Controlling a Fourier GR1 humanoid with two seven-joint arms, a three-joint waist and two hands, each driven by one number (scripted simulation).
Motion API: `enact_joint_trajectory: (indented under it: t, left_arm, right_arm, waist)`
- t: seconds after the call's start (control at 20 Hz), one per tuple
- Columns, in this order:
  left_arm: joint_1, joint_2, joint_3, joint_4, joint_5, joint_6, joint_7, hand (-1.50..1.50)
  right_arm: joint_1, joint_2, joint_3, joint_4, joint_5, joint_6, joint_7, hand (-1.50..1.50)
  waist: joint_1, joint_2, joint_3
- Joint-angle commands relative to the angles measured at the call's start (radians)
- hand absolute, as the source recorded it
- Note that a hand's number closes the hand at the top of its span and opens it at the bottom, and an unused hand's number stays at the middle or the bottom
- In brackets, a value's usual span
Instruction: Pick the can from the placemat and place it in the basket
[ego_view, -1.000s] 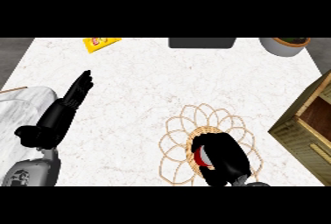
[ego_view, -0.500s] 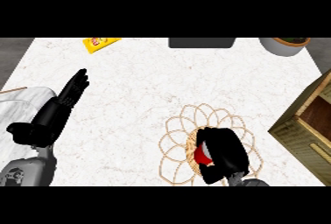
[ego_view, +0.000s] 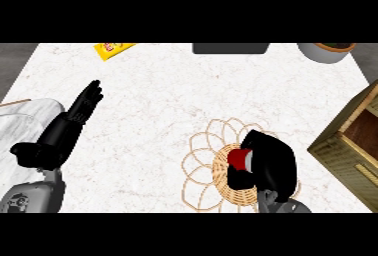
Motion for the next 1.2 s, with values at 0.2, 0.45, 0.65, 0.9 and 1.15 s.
enact_joint_trajectory:
  t: [0.2,0.45,0.65,0.9,1.15]
  left_arm:
    - [-0.005,-0.020,-0.021,-0.030,-0.016,0.018,0.031,0.00]
    - [0.014,0.000,-0.006,-0.017,0.002,-0.009,0.017,0.00]
    - [-0.026,-0.027,-0.018,-0.001,-0.012,0.018,0.044,0.00]
    - [-0.044,-0.039,-0.025,0.000,-0.032,0.042,0.046,0.00]
    - [-0.010,0.003,0.006,0.016,-0.008,0.001,0.008,0.00]
  right_arm:
    - [-0.173,0.007,0.067,-0.194,-0.052,-0.211,0.247,1.50]
    - [-0.269,0.008,0.101,-0.319,0.088,-0.312,0.282,1.50]
    - [-0.355,0.007,0.102,-0.446,0.146,-0.181,0.399,1.50]
    - [-0.488,0.007,0.018,-0.455,0.166,-0.061,0.484,1.50]
    - [-0.547,0.007,-0.123,-0.403,0.207,0.069,0.420,1.50]
  waist:
    - [0.009,-0.002,0.000]
    - [0.004,-0.006,0.000]
    - [-0.008,-0.005,-0.001]
    - [-0.007,-0.006,-0.002]
    - [-0.006,-0.006,-0.002]
